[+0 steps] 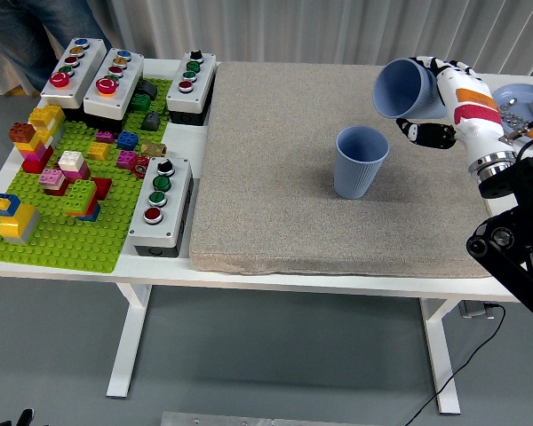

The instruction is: Pick cup pour cup place

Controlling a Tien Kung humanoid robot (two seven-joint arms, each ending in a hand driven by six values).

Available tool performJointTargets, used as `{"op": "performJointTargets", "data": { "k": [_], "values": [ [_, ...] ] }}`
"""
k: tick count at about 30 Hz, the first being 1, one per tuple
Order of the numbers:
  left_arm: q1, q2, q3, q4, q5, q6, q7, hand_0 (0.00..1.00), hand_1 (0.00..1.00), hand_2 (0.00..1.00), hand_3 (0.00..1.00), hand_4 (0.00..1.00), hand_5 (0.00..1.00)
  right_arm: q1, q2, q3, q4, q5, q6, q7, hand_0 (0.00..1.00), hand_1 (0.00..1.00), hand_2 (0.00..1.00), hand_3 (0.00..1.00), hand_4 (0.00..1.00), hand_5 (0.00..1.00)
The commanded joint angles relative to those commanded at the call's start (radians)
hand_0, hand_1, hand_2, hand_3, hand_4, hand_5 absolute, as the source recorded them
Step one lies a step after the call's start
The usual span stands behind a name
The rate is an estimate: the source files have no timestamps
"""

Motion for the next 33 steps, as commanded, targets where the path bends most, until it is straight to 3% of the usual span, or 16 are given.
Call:
{"op": "performJointTargets", "data": {
  "k": [9,21,26,33],
  "values": [
    [-0.001,-0.002,-0.001,0.000,0.002,-0.001,0.000,0.713,0.650,0.730,0.656,0.470,0.986,-0.035,0.008,0.114,-0.016,0.364,0.037,0.073,0.939,0.736,0.600,0.659,0.713,0.164],
    [-0.001,-0.005,-0.003,0.000,0.004,-0.001,0.000,0.713,0.651,0.730,0.656,0.468,0.986,-0.075,0.027,0.239,-0.040,0.850,0.148,0.089,0.933,0.733,0.601,0.657,0.715,0.162],
    [0.000,-0.004,-0.001,0.000,0.005,-0.001,0.001,0.713,0.651,0.730,0.656,0.468,0.986,-0.091,0.038,0.260,-0.048,0.905,0.154,0.097,0.933,0.733,0.601,0.657,0.715,0.162],
    [0.003,-0.004,0.002,0.000,0.006,-0.002,0.002,0.713,0.652,0.731,0.656,0.467,0.985,-0.119,0.038,0.251,-0.054,0.871,0.143,0.107,0.930,0.732,0.597,0.657,0.716,0.184]
  ]
}}
